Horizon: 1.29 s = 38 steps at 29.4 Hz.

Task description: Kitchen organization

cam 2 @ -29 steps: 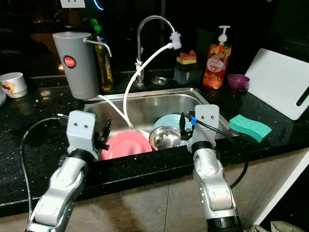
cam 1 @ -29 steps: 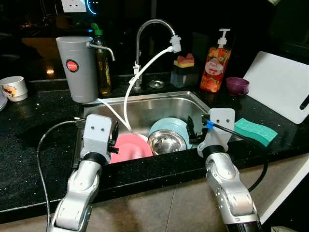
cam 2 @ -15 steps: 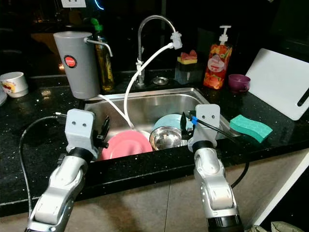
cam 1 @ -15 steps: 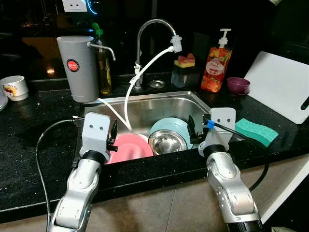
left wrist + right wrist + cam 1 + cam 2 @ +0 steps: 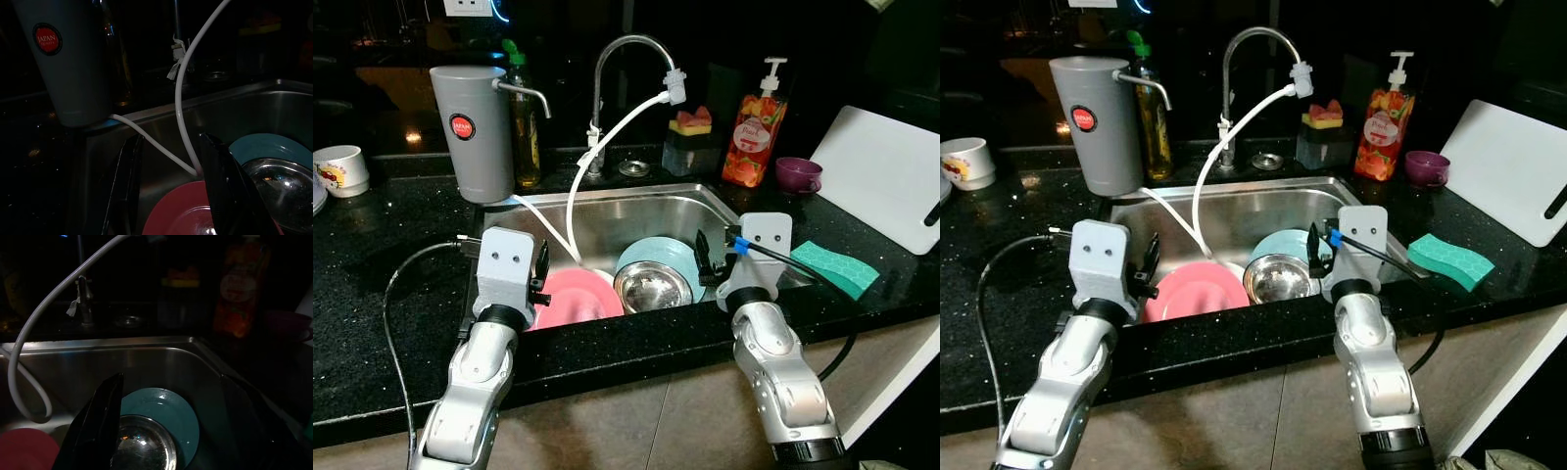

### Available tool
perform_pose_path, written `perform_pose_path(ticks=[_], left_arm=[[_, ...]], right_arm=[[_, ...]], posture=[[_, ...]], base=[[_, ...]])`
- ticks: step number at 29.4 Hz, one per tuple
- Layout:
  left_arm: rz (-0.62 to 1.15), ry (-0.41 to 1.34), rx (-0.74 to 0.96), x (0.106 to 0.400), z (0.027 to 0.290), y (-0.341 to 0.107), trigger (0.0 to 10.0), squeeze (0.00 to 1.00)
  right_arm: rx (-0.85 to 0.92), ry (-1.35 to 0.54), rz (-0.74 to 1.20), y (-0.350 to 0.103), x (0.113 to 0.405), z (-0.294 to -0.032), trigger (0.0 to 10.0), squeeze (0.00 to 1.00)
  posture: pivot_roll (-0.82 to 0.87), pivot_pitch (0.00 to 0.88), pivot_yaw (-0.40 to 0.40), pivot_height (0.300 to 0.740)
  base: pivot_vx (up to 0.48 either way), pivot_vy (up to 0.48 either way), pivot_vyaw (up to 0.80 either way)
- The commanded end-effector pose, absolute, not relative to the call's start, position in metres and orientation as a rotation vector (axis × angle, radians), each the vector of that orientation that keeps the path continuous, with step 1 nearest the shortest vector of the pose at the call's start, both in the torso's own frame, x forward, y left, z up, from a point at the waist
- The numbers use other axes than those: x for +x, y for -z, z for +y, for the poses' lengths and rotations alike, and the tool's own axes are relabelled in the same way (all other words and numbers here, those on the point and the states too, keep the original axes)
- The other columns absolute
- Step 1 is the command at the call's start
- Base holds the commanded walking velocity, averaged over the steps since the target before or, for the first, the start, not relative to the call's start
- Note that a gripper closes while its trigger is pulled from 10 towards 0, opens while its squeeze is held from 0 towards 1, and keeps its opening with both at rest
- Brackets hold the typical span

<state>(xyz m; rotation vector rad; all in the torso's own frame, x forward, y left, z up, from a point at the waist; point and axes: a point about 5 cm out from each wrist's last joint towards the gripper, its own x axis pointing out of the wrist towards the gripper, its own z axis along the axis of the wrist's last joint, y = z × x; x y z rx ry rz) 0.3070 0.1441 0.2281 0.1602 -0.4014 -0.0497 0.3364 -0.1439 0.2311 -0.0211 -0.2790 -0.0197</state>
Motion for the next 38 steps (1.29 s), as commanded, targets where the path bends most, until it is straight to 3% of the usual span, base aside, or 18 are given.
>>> perform_pose_path(ticks=[1, 15, 23, 30, 33, 38], left_arm=[[-0.41, 0.061, 0.177, 0.306, 0.141, -0.228, 10.0, 0.0], [-0.41, 0.061, 0.187, 0.309, 0.139, -0.226, 10.0, 0.0], [-0.386, 0.044, 0.185, 0.309, 0.152, -0.222, 10.0, 0.0], [-0.356, 0.003, 0.267, 0.318, 0.176, -0.214, 10.0, 0.0], [-0.338, -0.014, 0.228, 0.319, 0.187, -0.214, 10.0, 0.0], [-0.301, 0.056, 0.188, 0.314, 0.18, -0.207, 10.0, 0.0]], right_arm=[[-0.024, 0.04, -0.27, -0.226, 0.334, -0.146, 10.0, 0.0], [-0.043, 0.053, -0.281, -0.229, 0.335, -0.153, 10.0, 0.0], [-0.037, 0.048, -0.282, -0.231, 0.336, -0.148, 10.0, 0.0], [-0.051, 0.11, -0.273, -0.228, 0.33, -0.167, 10.0, 0.0], [-0.058, 0.122, -0.274, -0.228, 0.33, -0.17, 10.0, 0.0], [-0.066, 0.135, -0.262, -0.224, 0.331, -0.177, 10.0, 0.0]], posture=[[0.13, 0.089, -0.058, 0.74], [0.11, 0.082, -0.07, 0.74], [0.05, 0.085, -0.066, 0.74], [0.04, 0.063, -0.048, 0.74], [0.03, 0.061, -0.045, 0.74], [0.04, 0.04, -0.039, 0.74]], base=[[0.0, 0.0, 0.0], [0.0, 0.0, 0.0], [0.0, 0.0, 0.0], [0.0, 0.0, 0.0], [0.0, 0.0, 0.0], [0.0, 0.0, 0.0]])
